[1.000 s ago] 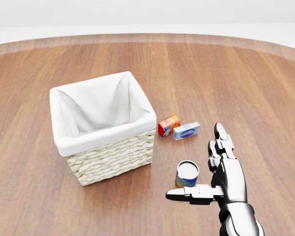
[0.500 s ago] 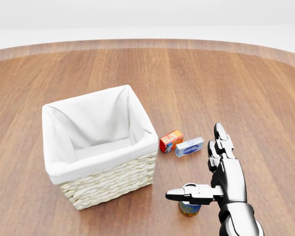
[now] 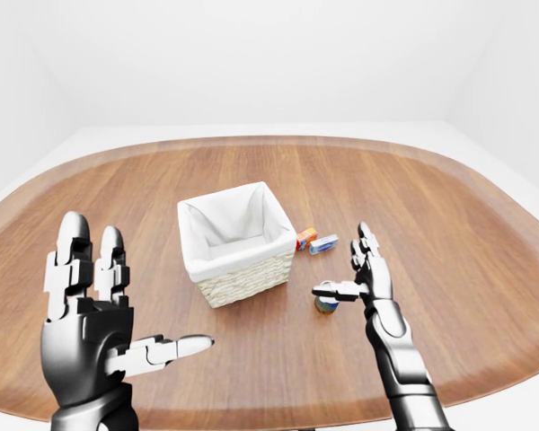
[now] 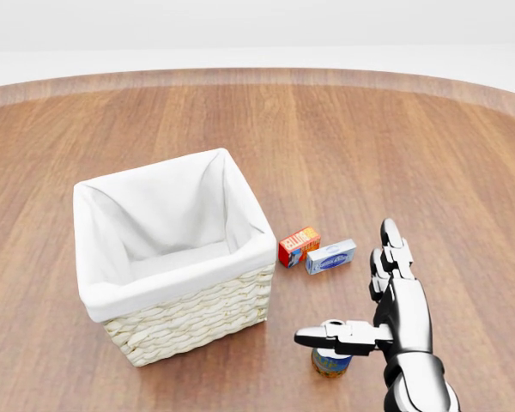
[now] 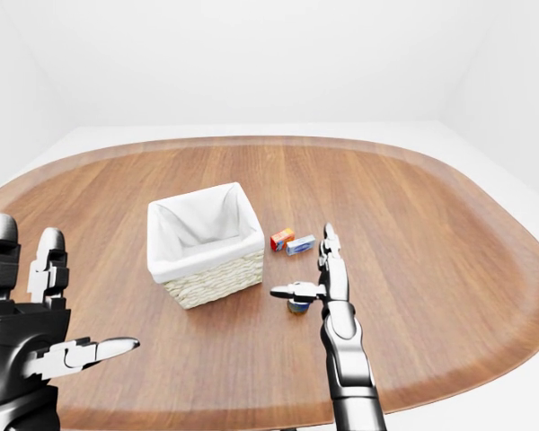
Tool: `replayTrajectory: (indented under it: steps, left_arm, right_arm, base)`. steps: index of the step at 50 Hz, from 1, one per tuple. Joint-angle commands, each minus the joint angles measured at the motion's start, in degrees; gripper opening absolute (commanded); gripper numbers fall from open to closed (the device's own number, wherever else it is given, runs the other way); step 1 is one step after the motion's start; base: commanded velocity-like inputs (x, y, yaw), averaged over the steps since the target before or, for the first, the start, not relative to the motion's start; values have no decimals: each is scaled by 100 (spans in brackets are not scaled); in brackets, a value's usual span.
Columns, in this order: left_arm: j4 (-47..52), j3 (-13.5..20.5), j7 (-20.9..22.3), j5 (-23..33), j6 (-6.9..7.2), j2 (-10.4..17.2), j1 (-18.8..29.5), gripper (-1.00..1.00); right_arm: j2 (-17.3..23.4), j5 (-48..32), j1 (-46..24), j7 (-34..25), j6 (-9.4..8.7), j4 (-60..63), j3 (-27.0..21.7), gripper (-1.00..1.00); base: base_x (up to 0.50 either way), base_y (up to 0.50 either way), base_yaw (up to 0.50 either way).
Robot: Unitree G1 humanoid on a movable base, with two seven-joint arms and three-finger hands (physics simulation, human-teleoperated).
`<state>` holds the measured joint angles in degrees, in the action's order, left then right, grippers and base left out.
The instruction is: Pick up the alphabet soup and put it in the basket.
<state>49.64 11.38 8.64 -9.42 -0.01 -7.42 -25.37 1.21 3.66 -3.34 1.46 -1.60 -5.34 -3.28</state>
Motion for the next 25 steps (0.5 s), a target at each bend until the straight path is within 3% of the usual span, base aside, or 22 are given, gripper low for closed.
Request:
replayTrajectory:
  steps: [1, 8, 25]
  left_arm:
    - [-44, 34, -13, -31, 91, 28, 77, 100]
    - [-46, 43, -9, -35, 123, 31, 94, 100]
    - [-84, 58, -30, -43, 201, 54, 161, 100]
  right_arm:
    - [38, -69, -45, 42, 352, -491, -35, 100]
    - [44, -133, -29, 19, 600, -767, -23, 100]
    - [74, -176, -92, 7, 660, -1170, -51, 100]
  base:
    - [0, 0, 0]
    - [0, 0, 0]
    - [0, 0, 0]
